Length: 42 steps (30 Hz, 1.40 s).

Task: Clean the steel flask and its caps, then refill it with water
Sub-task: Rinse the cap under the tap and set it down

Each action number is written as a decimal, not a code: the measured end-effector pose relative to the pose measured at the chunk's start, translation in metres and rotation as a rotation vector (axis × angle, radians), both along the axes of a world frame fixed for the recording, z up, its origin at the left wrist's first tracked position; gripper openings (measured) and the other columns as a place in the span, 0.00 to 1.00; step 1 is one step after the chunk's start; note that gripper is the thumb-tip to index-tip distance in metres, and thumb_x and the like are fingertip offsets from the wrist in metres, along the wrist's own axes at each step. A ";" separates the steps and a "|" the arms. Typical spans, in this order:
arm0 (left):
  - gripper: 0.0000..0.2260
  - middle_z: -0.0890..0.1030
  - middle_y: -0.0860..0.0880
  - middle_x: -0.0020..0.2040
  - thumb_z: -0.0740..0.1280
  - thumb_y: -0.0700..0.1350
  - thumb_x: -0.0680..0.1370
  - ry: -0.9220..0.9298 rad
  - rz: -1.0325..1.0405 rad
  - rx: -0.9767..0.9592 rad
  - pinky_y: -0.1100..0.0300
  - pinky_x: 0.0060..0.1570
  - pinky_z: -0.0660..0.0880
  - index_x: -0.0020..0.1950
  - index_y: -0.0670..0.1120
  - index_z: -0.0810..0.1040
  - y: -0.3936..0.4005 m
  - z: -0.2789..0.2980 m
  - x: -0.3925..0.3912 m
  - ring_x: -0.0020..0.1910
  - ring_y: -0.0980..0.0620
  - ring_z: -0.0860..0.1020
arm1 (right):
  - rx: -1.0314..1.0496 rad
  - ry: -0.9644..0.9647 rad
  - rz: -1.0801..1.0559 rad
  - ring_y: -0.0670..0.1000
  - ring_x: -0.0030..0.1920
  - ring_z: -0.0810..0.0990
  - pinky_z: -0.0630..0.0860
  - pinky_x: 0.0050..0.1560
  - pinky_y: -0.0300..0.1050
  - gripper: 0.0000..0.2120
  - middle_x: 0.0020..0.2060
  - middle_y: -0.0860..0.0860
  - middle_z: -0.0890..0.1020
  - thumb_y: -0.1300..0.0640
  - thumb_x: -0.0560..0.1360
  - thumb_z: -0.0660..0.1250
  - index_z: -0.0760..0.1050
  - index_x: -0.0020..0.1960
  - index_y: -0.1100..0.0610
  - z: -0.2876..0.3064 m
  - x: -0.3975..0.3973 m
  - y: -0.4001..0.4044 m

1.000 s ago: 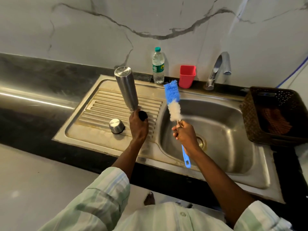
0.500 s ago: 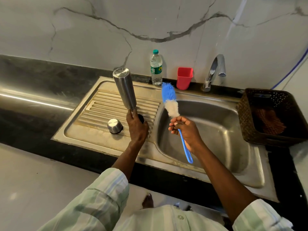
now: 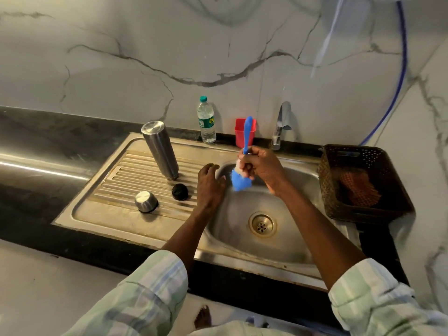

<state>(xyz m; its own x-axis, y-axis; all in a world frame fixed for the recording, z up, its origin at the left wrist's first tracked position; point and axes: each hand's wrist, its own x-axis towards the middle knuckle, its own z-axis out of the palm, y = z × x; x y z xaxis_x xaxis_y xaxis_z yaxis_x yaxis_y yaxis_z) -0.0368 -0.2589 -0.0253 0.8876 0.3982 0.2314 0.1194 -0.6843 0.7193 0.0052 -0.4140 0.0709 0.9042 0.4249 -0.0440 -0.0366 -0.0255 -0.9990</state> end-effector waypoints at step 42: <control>0.16 0.84 0.45 0.53 0.74 0.42 0.71 0.064 -0.138 -0.297 0.57 0.47 0.76 0.57 0.43 0.78 0.022 -0.038 0.223 0.49 0.47 0.81 | -0.602 -0.465 -0.532 0.51 0.39 0.78 0.69 0.38 0.40 0.16 0.41 0.56 0.83 0.50 0.78 0.68 0.80 0.51 0.64 0.013 0.244 0.078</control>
<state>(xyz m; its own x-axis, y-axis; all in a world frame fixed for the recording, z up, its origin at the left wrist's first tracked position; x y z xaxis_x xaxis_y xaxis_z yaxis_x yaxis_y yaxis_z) 0.1861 -0.2365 -0.0632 0.9470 0.3145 0.0651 0.0916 -0.4587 0.8839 0.2495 -0.3355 0.0839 0.9555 -0.0276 0.2939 0.2091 -0.6395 -0.7399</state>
